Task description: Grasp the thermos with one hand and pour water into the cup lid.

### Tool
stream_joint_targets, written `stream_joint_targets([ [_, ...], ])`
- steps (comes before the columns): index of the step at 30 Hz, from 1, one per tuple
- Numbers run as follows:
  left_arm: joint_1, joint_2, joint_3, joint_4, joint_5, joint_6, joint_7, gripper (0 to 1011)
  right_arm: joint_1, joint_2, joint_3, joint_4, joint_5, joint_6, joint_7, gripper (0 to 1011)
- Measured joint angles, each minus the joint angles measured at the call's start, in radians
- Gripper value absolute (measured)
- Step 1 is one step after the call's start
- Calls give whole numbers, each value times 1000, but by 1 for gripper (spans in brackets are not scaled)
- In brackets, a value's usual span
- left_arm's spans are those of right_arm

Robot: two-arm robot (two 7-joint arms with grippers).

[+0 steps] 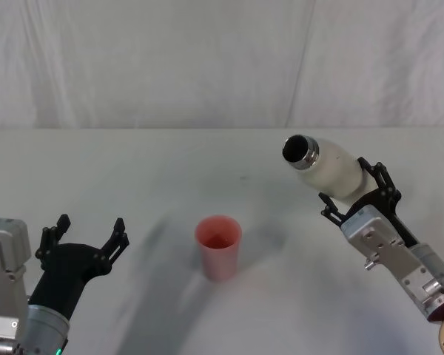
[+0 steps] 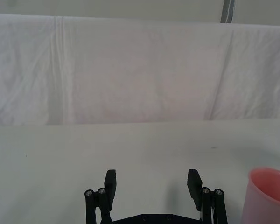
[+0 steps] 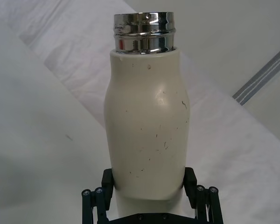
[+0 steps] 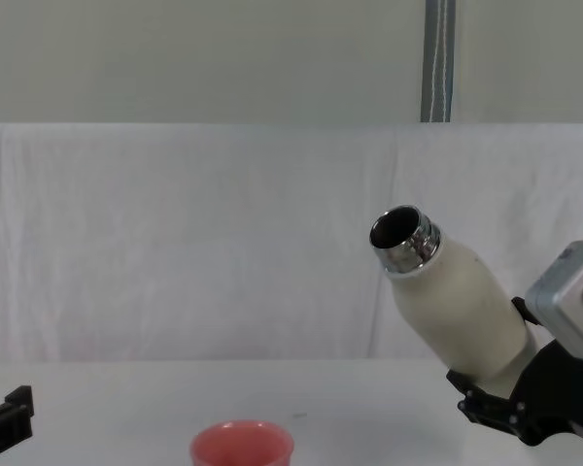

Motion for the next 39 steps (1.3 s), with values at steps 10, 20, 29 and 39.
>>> stream_joint_targets([
  [10,0,0,0,0,0,0,0,1001,1,1,-2,1,-11,-1,-5,944],
  [20,0,0,0,0,0,0,0,1001,1,0,0,1,-6,1,-3,944],
  [29,0,0,0,0,0,0,0,1001,1,-1,1,1,-4,2,-2,944],
  [39,0,0,0,0,0,0,0,1001,15,6,-12,9,-49,-11,-18,944],
])
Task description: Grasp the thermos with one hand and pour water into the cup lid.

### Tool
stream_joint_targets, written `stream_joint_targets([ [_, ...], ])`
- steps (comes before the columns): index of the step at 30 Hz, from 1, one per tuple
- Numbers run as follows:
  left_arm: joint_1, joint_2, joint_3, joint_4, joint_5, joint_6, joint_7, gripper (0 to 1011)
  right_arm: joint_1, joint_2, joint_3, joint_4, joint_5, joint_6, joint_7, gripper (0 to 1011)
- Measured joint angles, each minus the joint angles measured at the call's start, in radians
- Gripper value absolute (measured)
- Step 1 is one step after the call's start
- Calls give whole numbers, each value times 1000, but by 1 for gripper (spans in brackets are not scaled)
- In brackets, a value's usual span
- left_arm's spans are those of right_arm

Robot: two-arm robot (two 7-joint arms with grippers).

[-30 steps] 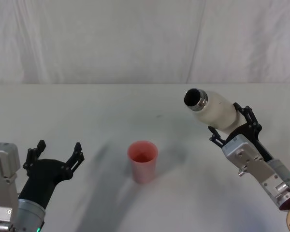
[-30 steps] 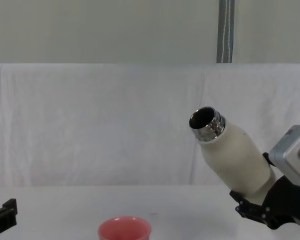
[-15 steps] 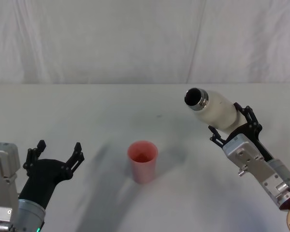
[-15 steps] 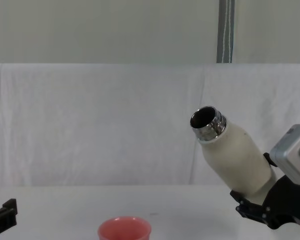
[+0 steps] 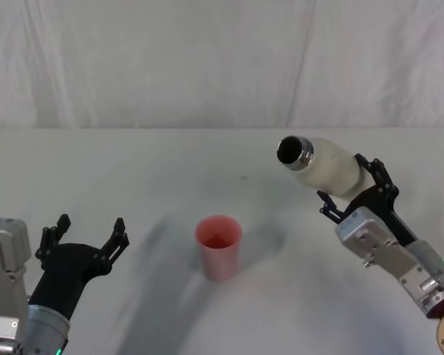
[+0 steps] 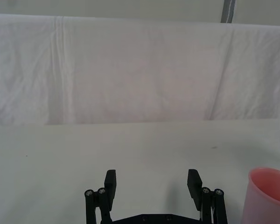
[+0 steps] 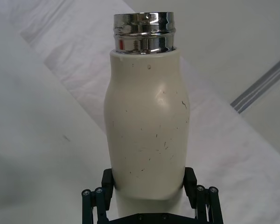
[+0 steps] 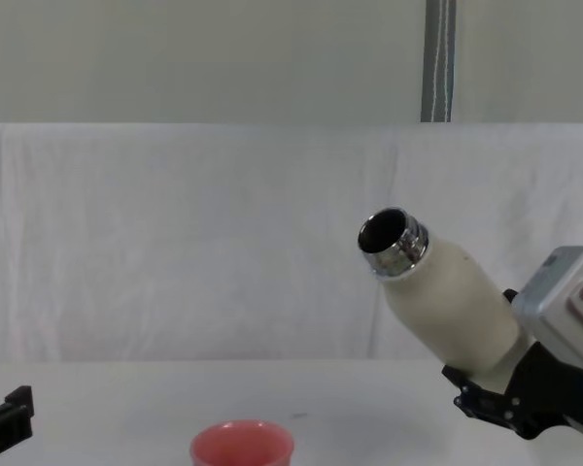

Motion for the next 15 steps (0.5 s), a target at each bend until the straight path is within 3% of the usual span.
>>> stream_joint_targets([
  [5,0,0,0,0,0,0,0,1001,14,16,-17,7,-44,-12,-16,944],
  [15,0,0,0,0,0,0,0,1001,59,62,-86,32,-201,-31,-82,944],
])
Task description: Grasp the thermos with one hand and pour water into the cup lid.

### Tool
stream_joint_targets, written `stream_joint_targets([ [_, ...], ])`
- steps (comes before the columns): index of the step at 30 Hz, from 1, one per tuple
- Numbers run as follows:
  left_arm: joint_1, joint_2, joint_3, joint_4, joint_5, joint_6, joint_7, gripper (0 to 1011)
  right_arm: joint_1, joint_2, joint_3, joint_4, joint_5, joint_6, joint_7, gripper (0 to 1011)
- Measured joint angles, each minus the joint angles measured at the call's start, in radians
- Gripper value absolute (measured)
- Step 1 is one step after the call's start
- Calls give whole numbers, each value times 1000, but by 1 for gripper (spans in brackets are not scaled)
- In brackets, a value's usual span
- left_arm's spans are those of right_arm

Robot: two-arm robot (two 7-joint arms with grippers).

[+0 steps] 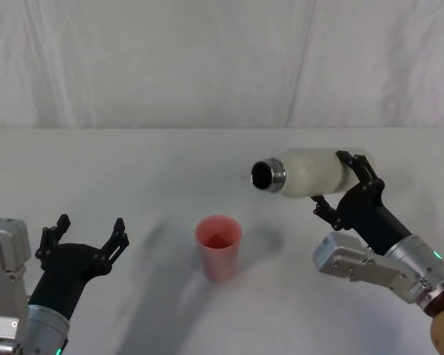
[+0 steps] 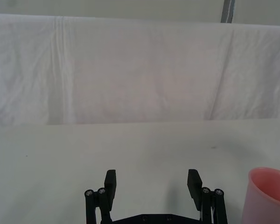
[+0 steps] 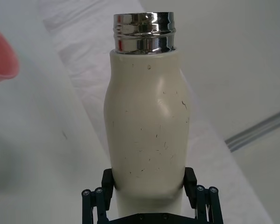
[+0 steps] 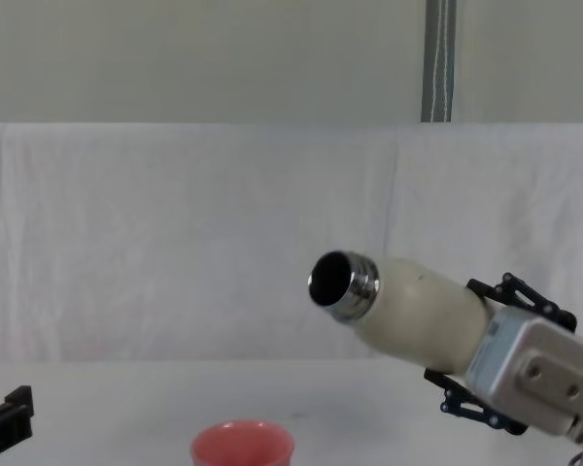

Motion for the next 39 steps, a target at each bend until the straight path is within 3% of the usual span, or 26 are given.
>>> stream_joint_targets([
  [4,0,0,0,0,0,0,0,1001,19,11,-32,14,-51,0,-26,944],
  [21,0,0,0,0,0,0,0,1001,38,32,-99,40,-136,52,-77,944],
  [39,0,0,0,0,0,0,0,1001,63,34,-133,68,-171,101,-91,944],
])
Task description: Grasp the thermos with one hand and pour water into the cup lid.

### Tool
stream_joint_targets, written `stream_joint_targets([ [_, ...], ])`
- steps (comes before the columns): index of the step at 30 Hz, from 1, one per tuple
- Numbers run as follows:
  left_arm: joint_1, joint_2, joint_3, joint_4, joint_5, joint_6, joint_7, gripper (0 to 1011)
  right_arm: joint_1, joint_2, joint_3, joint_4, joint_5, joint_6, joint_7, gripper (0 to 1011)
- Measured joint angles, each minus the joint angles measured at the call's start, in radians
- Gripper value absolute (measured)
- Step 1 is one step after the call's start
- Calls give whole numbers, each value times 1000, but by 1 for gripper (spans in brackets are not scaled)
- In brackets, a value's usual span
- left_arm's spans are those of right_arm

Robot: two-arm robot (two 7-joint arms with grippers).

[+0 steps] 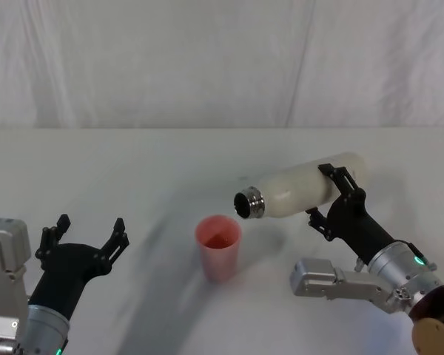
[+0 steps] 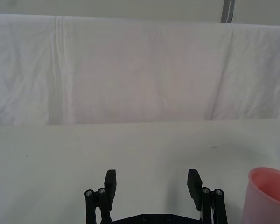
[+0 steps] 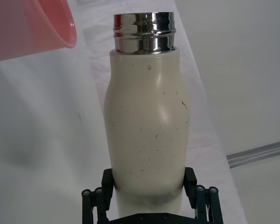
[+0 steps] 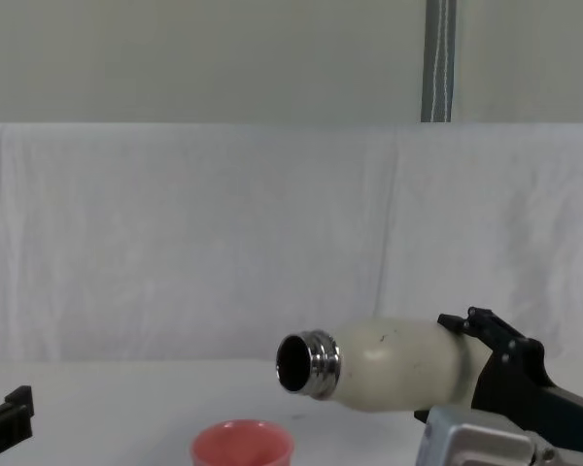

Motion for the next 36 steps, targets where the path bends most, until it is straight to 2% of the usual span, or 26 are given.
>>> stream_joint_targets([
  [13,0,0,0,0,0,0,0,1001,39,-11,-27,37,-14,-2,-6,944],
  [36,0,0,0,0,0,0,0,1001,90,-8,-78,77,-63,0,-40,944],
])
